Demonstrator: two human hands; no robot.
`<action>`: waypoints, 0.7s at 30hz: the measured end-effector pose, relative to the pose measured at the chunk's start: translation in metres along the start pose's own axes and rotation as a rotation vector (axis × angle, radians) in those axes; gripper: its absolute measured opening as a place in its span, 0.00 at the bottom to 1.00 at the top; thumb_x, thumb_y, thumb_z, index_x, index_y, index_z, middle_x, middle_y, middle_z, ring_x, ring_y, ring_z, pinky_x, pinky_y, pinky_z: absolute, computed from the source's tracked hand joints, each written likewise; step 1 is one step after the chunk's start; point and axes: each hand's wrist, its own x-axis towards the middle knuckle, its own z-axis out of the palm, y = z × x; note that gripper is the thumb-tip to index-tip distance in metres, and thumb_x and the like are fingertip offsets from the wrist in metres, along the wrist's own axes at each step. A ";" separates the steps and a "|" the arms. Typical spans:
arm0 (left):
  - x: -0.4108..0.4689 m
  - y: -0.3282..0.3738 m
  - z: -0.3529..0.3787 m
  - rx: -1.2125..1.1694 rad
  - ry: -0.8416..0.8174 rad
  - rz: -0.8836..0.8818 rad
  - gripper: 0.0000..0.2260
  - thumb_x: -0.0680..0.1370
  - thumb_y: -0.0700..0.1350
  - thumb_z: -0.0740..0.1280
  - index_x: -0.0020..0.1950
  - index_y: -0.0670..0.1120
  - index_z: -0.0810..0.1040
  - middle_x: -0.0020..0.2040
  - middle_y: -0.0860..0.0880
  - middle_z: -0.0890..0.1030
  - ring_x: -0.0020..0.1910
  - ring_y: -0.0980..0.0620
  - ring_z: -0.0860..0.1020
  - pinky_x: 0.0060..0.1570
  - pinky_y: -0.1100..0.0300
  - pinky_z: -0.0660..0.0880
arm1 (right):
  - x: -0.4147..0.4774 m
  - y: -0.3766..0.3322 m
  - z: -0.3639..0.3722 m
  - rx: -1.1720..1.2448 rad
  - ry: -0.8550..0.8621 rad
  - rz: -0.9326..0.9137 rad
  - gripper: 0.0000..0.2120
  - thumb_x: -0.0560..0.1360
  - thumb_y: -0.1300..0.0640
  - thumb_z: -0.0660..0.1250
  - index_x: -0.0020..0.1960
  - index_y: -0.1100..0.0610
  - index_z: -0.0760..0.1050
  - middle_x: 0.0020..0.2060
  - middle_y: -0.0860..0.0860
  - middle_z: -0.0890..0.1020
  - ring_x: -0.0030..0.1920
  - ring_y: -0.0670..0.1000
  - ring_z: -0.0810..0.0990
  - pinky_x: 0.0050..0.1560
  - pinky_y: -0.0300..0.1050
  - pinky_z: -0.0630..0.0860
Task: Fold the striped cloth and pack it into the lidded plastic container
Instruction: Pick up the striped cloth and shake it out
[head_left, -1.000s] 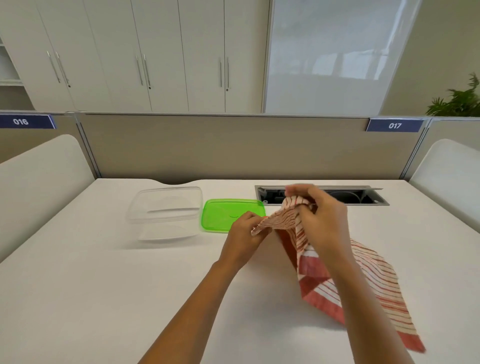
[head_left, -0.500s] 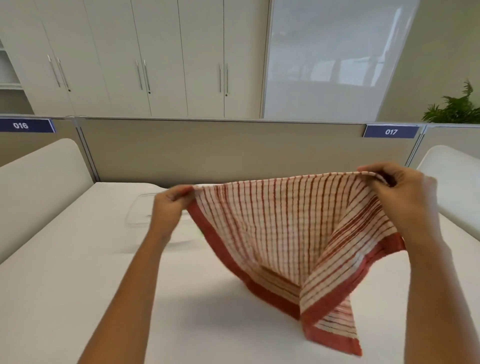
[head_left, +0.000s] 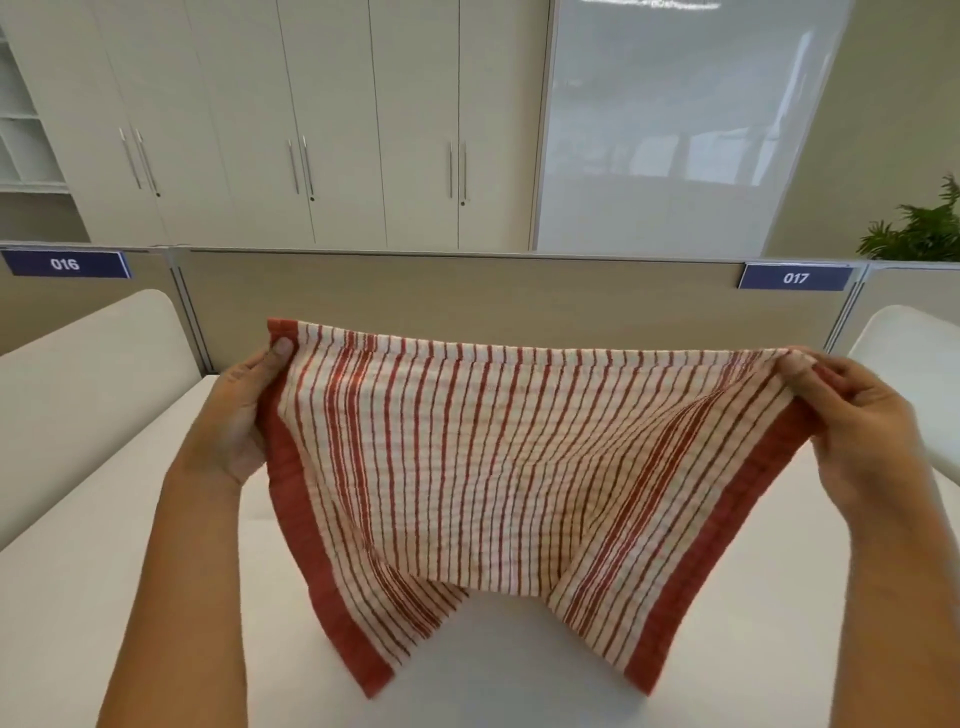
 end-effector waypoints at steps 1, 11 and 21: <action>0.001 -0.006 0.002 0.019 0.007 -0.044 0.13 0.67 0.54 0.72 0.46 0.48 0.85 0.39 0.52 0.87 0.37 0.55 0.84 0.38 0.61 0.82 | 0.001 0.002 0.003 0.031 -0.003 0.018 0.05 0.65 0.52 0.73 0.41 0.50 0.84 0.35 0.45 0.86 0.38 0.42 0.84 0.43 0.35 0.81; 0.000 -0.040 0.093 0.363 0.270 0.057 0.08 0.74 0.46 0.68 0.37 0.53 0.85 0.39 0.48 0.85 0.45 0.44 0.82 0.55 0.47 0.78 | -0.006 0.041 0.085 -0.351 0.172 0.084 0.06 0.70 0.56 0.72 0.46 0.54 0.79 0.42 0.51 0.83 0.38 0.43 0.79 0.36 0.25 0.74; -0.027 -0.047 0.171 0.264 -0.003 0.076 0.07 0.74 0.50 0.67 0.46 0.55 0.85 0.44 0.49 0.87 0.48 0.49 0.84 0.56 0.48 0.78 | -0.048 0.013 0.169 0.185 -0.329 0.205 0.07 0.77 0.63 0.62 0.49 0.58 0.79 0.40 0.52 0.82 0.36 0.43 0.82 0.39 0.31 0.80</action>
